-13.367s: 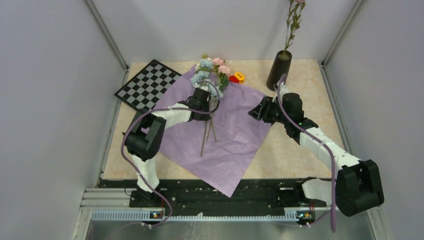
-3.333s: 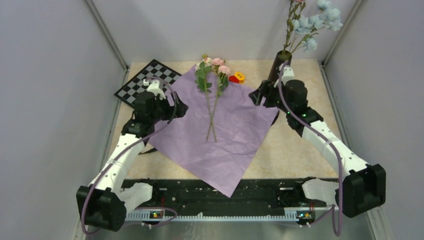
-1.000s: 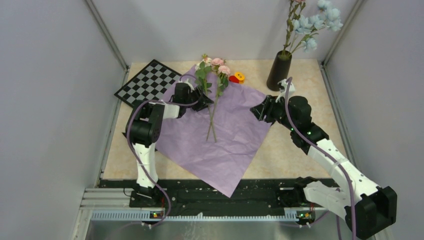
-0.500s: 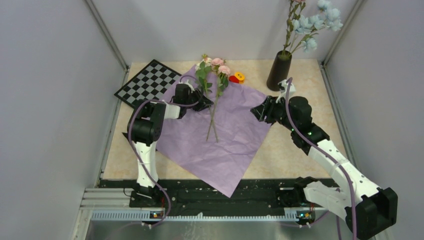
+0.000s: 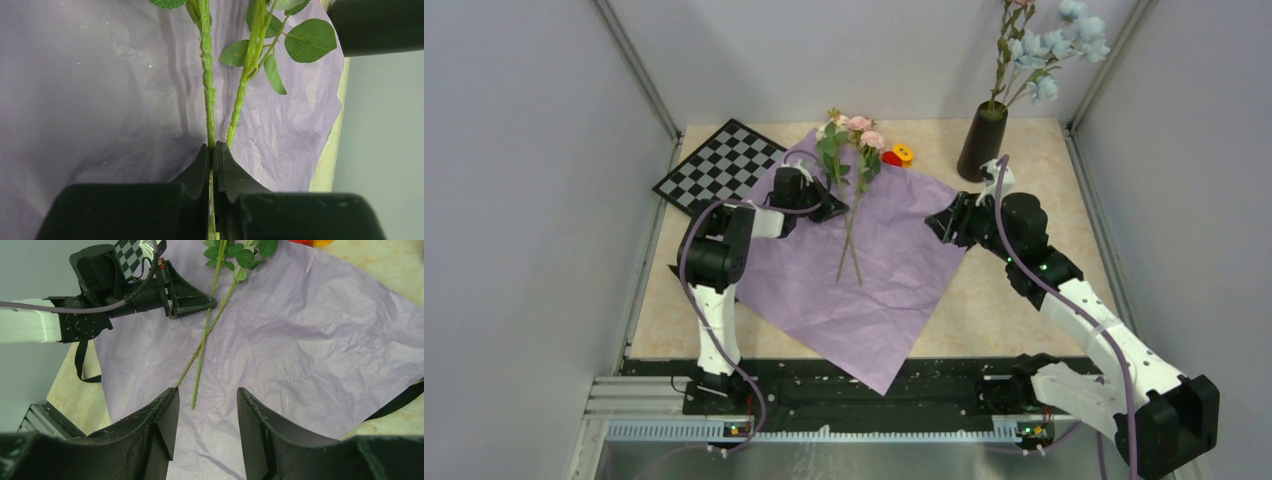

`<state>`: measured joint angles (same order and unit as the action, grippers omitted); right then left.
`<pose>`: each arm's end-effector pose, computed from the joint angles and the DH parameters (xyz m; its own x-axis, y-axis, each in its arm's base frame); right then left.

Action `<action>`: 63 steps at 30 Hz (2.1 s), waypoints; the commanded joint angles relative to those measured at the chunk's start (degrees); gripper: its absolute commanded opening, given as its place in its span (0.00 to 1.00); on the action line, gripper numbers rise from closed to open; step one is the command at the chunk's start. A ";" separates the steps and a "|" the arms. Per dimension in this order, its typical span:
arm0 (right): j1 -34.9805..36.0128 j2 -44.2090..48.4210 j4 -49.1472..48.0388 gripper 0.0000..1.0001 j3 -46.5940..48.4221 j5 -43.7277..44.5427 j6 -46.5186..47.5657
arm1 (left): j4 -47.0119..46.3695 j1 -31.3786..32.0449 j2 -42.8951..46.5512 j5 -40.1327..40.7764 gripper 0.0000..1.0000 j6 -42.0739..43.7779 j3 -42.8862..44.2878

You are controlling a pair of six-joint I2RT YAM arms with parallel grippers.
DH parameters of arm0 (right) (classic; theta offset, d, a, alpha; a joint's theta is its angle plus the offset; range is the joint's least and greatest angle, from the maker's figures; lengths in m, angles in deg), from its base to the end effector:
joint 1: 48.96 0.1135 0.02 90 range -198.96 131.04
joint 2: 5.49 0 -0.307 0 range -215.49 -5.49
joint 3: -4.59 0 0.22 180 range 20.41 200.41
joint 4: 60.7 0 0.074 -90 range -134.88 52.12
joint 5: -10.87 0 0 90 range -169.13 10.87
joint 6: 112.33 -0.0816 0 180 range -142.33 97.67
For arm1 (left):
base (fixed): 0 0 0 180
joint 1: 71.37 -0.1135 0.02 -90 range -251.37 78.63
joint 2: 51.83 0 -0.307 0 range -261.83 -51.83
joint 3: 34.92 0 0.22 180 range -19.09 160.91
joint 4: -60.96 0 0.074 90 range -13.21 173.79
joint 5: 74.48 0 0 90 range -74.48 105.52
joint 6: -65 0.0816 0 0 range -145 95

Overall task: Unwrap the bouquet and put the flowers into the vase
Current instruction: Pick up the fake flower from the wrapping paper.

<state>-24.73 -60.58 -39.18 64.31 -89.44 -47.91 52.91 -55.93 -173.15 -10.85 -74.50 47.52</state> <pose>0.1866 0.1000 0.3382 -0.4807 0.2495 -0.8406 -0.3907 0.7973 0.4600 0.4503 -0.1620 0.1623 -0.7818 -0.4909 -0.3846 0.0180 0.5987 -0.8008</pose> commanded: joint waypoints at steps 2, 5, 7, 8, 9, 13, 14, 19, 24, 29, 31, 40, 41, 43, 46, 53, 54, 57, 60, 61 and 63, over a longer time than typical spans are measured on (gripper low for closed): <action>0.30 1.88 0.04 0.48 1.72 0.59 0.56 | -3.97 0.28 5.58 -1.13 0.00 3.12 -1.58; 0.29 2.49 0.40 0.47 1.56 1.37 0.70 | -6.92 0.29 8.28 -1.48 0.00 2.87 -3.32; 0.34 3.32 0.28 0.47 1.18 2.37 0.64 | -9.12 0.27 10.63 -1.14 0.00 2.53 -5.17; 0.30 3.75 0.24 0.47 0.97 2.78 0.68 | -11.33 0.29 12.07 -0.84 0.00 2.11 -6.46; 0.29 4.18 0.15 0.47 0.85 3.16 0.71 | -13.21 0.29 13.31 -0.67 0.00 1.66 -7.76; 0.30 4.68 -0.13 0.47 0.75 3.22 0.48 | -18.46 0.37 19.08 -0.88 0.00 1.14 -12.89; 0.29 4.58 -0.47 0.47 0.75 2.96 0.33 | -19.25 0.52 20.61 -1.00 0.00 1.21 -13.98; 0.29 3.41 -3.62 0.49 0.76 -0.70 -1.01 | -20.49 2.53 29.09 -2.03 0.00 2.00 -18.31; 0.29 0.79 -10.30 0.52 1.28 -7.89 -3.27 | -17.79 7.05 38.92 -1.61 0.00 3.60 -21.24; 0.29 -3.60 -17.30 0.55 3.14 -16.93 -7.66 | -13.10 13.18 48.80 0.62 0.00 4.32 -24.24; 0.29 -5.60 -21.18 0.55 3.80 -20.27 -10.50 | -13.54 15.29 51.64 1.41 0.00 3.23 -26.46; 0.45 -12.83 -38.83 0.61 6.49 -30.64 -22.51 | -14.70 21.19 57.94 2.14 0.00 3.58 -30.22; 0.61 -13.53 -39.24 0.62 7.04 -31.11 -22.87 | -14.64 21.60 58.07 2.34 0.00 3.94 -30.11; 0.96 -14.62 -39.76 0.63 8.12 -32.31 -23.01 | -14.24 22.25 58.13 2.51 0.00 4.41 -29.67; 1.79 -16.58 -40.05 0.63 9.80 -33.90 -23.49 | -14.50 23.29 57.83 2.51 0.00 5.02 -28.88; 3.16 -18.53 -41.44 0.60 10.09 -34.53 -24.86 | -15.26 23.86 56.98 1.59 0.00 4.60 -28.67; 3.36 -18.80 -41.90 0.60 9.93 -34.60 -25.21 | -15.28 23.85 56.94 1.59 0.00 4.66 -28.71; 3.50 -19.45 -43.27 0.57 9.67 -35.12 -26.28 | -15.30 23.85 56.98 1.59 0.00 4.84 -28.59; 3.54 -20.00 -43.34 0.54 10.00 -35.48 -26.35 | -15.35 23.86 56.73 1.35 0.00 4.76 -28.50; 3.55 -20.16 -42.96 0.52 10.18 -35.48 -26.17 | -15.38 23.92 56.72 1.39 0.00 4.76 -28.49; 3.55 -20.27 -42.54 0.46 10.32 -35.33 -25.99 | -15.39 23.93 56.72 1.34 0.00 4.84 -28.53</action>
<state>-21.95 -80.52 -78.79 71.59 -123.93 -73.88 41.21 -32.28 -116.85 -9.08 -70.71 17.31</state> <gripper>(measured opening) 0.502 0.022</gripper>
